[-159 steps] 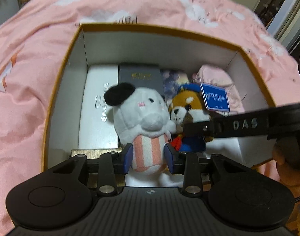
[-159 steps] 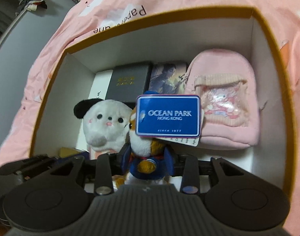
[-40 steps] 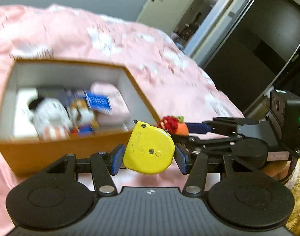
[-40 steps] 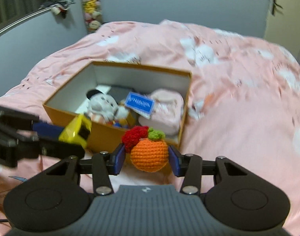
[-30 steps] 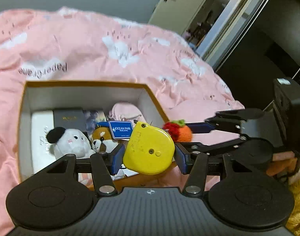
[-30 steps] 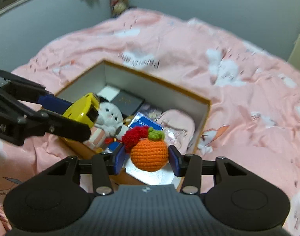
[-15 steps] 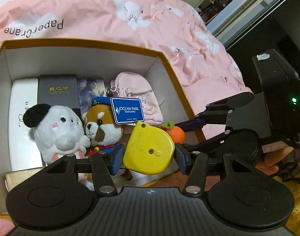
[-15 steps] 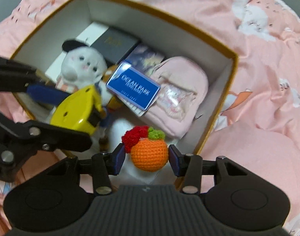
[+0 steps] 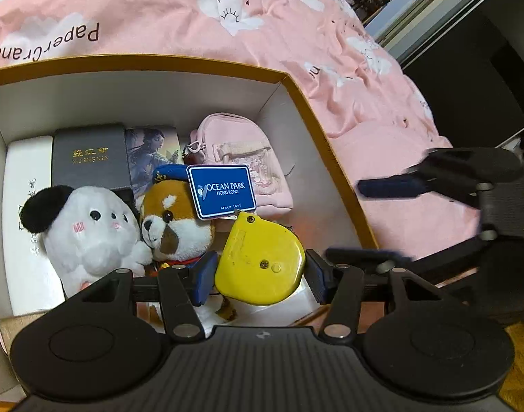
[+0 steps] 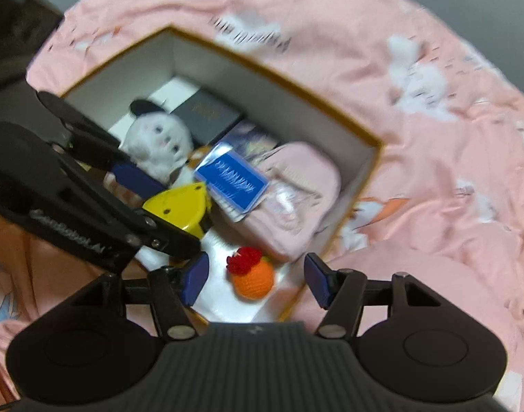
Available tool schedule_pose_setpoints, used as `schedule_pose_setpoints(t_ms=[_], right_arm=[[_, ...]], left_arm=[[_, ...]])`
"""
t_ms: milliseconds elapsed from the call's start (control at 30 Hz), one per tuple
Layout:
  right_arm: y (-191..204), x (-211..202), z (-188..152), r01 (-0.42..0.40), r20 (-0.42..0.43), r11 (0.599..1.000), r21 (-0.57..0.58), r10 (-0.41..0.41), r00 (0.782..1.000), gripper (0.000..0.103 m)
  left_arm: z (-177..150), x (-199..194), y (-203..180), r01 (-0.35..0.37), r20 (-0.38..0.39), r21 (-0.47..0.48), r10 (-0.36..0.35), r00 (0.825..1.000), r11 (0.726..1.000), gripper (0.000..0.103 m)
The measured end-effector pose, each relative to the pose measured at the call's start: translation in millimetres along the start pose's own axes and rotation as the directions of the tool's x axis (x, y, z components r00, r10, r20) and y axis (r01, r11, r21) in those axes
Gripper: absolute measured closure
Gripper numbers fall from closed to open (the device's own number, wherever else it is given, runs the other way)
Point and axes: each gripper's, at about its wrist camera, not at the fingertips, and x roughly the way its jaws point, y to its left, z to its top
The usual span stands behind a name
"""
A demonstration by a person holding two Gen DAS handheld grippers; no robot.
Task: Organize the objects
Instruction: 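Lift and lower the tape measure into the orange box with the left while the right carries the orange, then lower the crocheted orange into the orange box and open the right gripper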
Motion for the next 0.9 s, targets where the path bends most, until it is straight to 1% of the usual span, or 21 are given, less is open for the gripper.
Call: schedule_pose_setpoints(t_ms=[33,100,167,200,233,300,367,500,600,667,867,900], right_arm=[[0,-7,-4,0.039,0.039,0.999,0.012,-0.039,0.998,0.040],[-4,-15,-13,0.094,0.112,0.994,0.057,-0.100,0.989,0.040],[-14,-20,-23,0.120,0.159,0.979,0.163,-0.146,0.976,0.040],[-20,-20,-27,0.110,0.165,0.968,0.226,-0.149,0.975,0.040],[-27,-19,-32,0.084,0.173,0.953,0.292,-0.138,0.975,0.040],[-36,-15,-41,0.016,0.192,0.921,0.389,-0.098,0.976,0.040],[-39,-12,-47,-0.010,0.201,0.897,0.441,-0.088,0.976,0.040],[-39,-7,-51,0.005,0.202,0.875,0.484,-0.118,0.972,0.040],[-39,-5,-52,-0.005,0.209,0.868,0.497,-0.114,0.971,0.040],[-38,-3,-55,-0.008,0.210,0.866,0.501,-0.112,0.971,0.040],[-37,-1,-58,-0.013,0.203,0.857,0.515,-0.108,0.973,0.040],[-37,-1,-58,-0.012,0.202,0.856,0.516,-0.108,0.973,0.040]], left_arm=[[1,1,-1,-0.011,-0.004,0.011,0.011,1.000,1.000,0.041],[2,5,-7,-0.044,-0.013,0.043,0.045,0.999,0.998,0.041],[3,10,-14,-0.094,-0.016,0.084,0.096,0.995,0.992,0.041],[2,14,-20,-0.128,-0.017,0.112,0.131,0.991,0.985,0.041],[2,17,-24,-0.155,-0.020,0.132,0.159,0.987,0.979,0.041],[2,23,-30,-0.175,-0.023,0.146,0.180,0.983,0.974,0.041],[3,27,-35,-0.185,-0.033,0.140,0.192,0.981,0.973,0.041],[5,32,-38,-0.206,-0.047,0.093,0.211,0.976,0.974,0.040],[6,33,-37,-0.212,-0.053,0.059,0.215,0.975,0.975,0.040],[7,32,-35,-0.203,-0.060,0.033,0.205,0.977,0.979,0.040],[5,31,-32,-0.200,-0.052,0.029,0.201,0.978,0.979,0.038],[5,31,-31,-0.197,-0.050,0.028,0.198,0.979,0.980,0.035]])
